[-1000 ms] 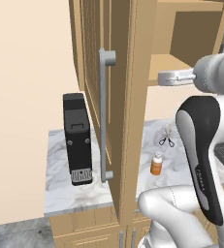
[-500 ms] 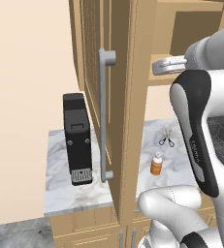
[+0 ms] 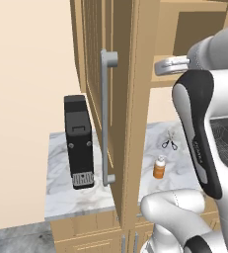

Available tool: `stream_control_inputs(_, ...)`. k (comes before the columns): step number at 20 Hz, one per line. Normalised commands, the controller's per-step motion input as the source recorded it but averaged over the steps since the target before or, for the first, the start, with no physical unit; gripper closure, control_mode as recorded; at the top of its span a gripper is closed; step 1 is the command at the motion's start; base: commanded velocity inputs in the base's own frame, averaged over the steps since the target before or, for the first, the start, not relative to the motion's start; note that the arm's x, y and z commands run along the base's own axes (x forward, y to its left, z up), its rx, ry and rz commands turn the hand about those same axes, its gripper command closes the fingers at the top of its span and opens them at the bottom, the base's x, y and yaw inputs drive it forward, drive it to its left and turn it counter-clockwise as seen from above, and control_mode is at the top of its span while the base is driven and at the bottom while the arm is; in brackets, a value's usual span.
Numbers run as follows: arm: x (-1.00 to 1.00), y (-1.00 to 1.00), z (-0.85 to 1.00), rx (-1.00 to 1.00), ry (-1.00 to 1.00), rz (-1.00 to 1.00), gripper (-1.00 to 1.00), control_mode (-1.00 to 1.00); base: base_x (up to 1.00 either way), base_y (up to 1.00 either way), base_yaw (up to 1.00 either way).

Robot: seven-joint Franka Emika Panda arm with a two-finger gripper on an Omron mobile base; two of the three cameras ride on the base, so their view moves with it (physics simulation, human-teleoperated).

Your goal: Pick the spray and soap dispenser from the cabinet and place them on the counter.

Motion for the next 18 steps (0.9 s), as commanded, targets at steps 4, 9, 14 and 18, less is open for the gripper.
stream_control_inputs(4, 0.23, 0.00, -0.19, 0.00, -0.01, 0.00, -1.00, -1.00, 0.00, 0.00, 0.00)
stream_control_inputs(9, 0.33, 0.00, -0.01, 0.00, 0.00, 0.00, -1.00, -1.00, 0.00, 0.00, 0.00)
stream_control_inputs(14, 0.26, 0.00, 0.00, 0.00, 0.00, 0.00, -1.00, -1.00, 0.00, 0.00, 0.00)
stream_control_inputs(18, 0.24, 0.00, -0.06, 0.00, 0.00, 0.00, -1.00, -1.00, 0.00, 0.00, 0.00)
